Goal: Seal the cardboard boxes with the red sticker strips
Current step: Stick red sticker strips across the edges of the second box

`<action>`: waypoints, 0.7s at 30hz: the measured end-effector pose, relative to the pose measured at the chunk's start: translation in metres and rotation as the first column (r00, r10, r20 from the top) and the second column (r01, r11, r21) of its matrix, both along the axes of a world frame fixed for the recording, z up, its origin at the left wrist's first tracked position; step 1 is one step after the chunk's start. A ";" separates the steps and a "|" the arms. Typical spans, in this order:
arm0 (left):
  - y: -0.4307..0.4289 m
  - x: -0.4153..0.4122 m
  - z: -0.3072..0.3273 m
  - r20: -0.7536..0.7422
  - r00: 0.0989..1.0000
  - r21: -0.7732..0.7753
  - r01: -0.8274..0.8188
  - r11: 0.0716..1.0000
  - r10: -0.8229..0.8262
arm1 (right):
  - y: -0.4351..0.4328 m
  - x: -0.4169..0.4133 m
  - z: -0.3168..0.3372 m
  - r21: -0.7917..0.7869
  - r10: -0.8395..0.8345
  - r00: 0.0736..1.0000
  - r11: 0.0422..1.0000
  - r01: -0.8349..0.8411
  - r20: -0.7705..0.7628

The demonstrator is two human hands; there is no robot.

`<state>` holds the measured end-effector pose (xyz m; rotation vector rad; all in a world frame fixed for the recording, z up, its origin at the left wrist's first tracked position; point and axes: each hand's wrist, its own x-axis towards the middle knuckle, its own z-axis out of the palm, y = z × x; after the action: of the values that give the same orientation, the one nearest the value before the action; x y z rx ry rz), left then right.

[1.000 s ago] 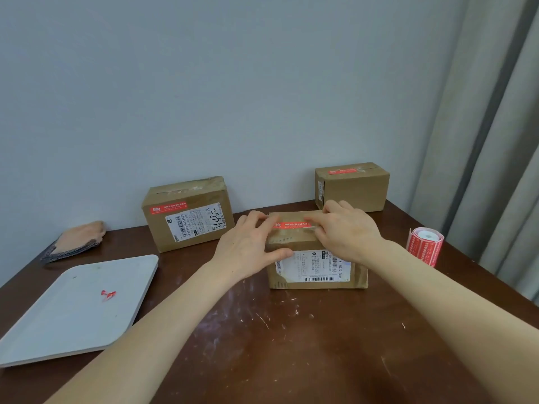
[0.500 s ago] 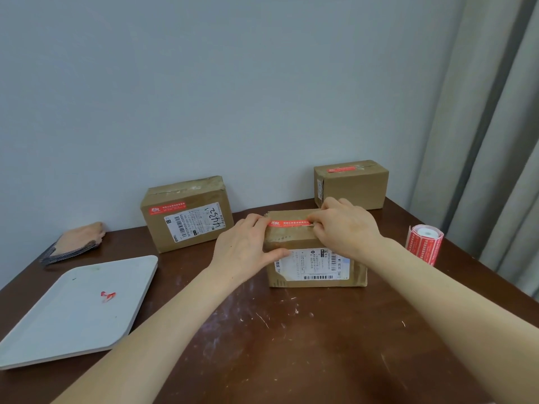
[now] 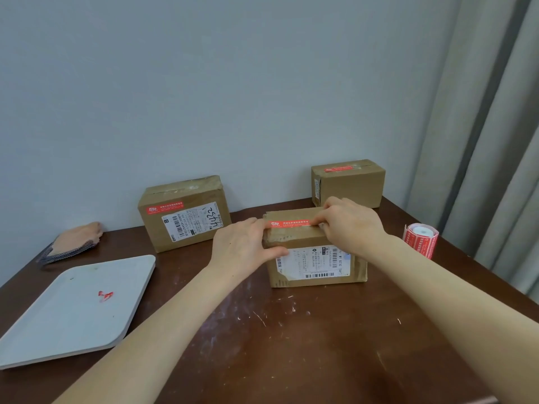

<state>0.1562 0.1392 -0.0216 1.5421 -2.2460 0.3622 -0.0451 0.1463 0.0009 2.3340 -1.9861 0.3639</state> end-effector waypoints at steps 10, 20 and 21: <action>-0.003 -0.016 -0.012 0.052 0.993 -0.015 0.109 0.994 -0.108 | 0.001 0.006 -0.006 -0.029 0.073 0.997 0.997 -0.074 -0.033; -0.004 -0.014 -0.010 0.002 0.996 0.028 0.087 0.996 -0.087 | -0.002 -0.001 -0.001 0.029 0.001 1.000 1.000 -0.001 -0.015; -0.005 -0.013 -0.010 -0.005 0.996 0.030 0.092 0.995 -0.092 | -0.001 -0.003 0.000 0.040 -0.006 1.000 0.999 0.007 -0.017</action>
<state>0.1427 0.1346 -0.0316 1.4465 -2.3206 0.3004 -0.0476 0.1452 0.0013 2.3452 -2.0114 0.3056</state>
